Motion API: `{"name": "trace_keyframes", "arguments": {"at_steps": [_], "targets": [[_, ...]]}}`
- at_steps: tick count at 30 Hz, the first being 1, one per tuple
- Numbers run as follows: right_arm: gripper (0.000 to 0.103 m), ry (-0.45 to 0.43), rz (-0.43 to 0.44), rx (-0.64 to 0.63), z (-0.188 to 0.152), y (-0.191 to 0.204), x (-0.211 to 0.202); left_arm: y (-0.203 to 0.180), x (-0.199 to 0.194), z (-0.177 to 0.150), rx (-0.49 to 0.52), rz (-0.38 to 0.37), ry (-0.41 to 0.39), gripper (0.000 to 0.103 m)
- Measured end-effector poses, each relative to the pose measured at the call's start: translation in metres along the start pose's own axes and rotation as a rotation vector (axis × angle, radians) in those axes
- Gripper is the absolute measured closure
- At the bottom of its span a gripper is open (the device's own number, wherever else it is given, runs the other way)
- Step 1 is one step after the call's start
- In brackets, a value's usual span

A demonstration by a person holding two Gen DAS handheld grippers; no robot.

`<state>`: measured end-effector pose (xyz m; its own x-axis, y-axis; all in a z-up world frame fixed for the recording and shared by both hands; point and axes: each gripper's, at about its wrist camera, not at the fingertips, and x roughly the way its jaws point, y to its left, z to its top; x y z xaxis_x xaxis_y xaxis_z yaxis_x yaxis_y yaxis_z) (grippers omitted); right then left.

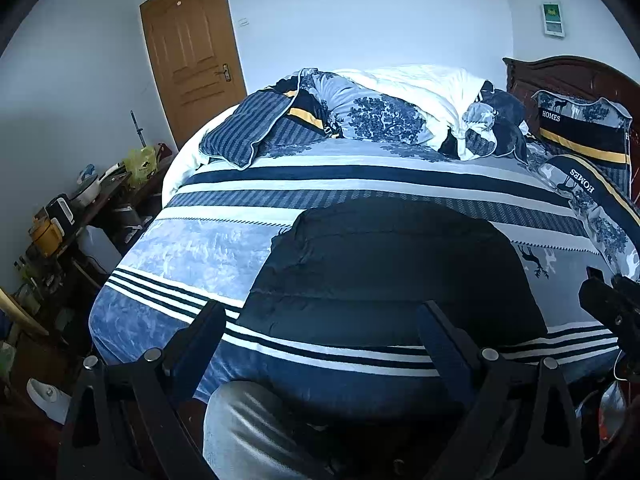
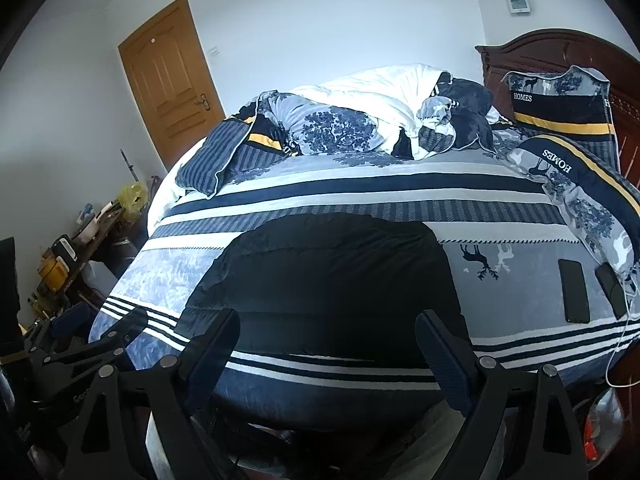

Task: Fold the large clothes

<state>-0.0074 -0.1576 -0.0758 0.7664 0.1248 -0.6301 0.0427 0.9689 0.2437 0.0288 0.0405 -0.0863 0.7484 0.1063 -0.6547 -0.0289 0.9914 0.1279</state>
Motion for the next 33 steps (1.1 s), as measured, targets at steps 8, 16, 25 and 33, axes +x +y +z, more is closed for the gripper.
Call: {"name": "trace_keyframes", "arguments": {"at_steps": [8, 16, 25, 33], "targets": [[0.012, 0.0, 0.0, 0.003, 0.001, 0.0, 0.0, 0.001, 0.001, -0.002, -0.001, 0.005, 0.009, 0.007], [0.012, 0.003, 0.0, -0.002, 0.0, 0.0, 0.0, 0.002, 0.003, -0.002, -0.003, 0.008, 0.01, 0.007], [0.012, 0.011, -0.003, -0.009, 0.0, 0.005, 0.003, 0.006, 0.009, -0.004, -0.012, 0.007, 0.023, 0.007], [0.012, 0.028, -0.013, -0.019, 0.0, 0.006, 0.013, 0.009, 0.027, -0.006, -0.029, -0.06, 0.041, 0.007]]}}
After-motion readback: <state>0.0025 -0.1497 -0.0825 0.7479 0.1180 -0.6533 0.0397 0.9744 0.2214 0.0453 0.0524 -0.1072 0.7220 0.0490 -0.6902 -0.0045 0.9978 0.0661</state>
